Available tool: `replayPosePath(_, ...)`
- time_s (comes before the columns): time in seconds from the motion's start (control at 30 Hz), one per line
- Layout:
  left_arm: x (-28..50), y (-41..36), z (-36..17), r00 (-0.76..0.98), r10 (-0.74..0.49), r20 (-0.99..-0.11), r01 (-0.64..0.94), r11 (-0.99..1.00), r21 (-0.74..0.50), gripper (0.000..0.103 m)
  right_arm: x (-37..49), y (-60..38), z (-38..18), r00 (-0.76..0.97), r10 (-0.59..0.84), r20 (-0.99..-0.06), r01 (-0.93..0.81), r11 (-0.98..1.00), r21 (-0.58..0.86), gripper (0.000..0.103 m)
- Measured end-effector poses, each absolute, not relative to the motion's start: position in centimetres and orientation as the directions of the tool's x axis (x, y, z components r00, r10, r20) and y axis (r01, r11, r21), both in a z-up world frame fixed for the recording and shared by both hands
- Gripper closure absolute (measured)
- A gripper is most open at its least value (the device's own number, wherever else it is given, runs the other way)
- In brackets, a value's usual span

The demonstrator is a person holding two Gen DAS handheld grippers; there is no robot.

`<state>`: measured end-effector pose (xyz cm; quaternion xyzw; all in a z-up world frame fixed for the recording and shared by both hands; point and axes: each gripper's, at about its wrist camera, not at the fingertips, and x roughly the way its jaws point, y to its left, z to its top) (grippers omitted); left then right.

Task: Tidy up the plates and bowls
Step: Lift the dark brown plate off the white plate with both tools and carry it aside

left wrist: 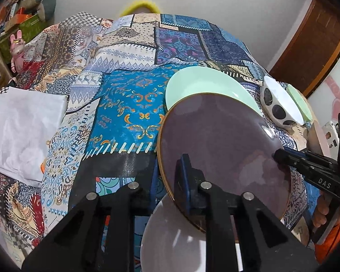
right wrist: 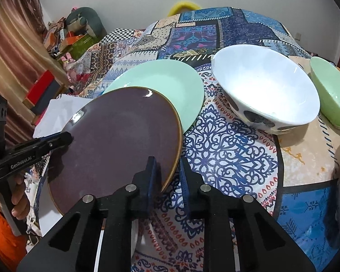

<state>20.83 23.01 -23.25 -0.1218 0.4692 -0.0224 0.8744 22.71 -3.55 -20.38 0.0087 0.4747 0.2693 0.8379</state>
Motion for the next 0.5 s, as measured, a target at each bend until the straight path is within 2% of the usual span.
replayPosePath(0.23, 21.51, 23.71, -23.86, 0.523, -0.238, -0.818, -0.047, 0.951, -0.307, 0.082, 23.70, -4.03, -21.33, 0.321, 0.533, -0.783, -0.420, 0.821, 0.387, 0.083)
replayPosePath(0.5, 21.29, 23.22, -23.40, 0.523, -0.213, -0.825, -0.052, 0.959, -0.280, 0.082, 23.17, -3.88, -20.83, 0.348, 0.520, -0.780, -0.427, 0.829, 0.362, 0.082)
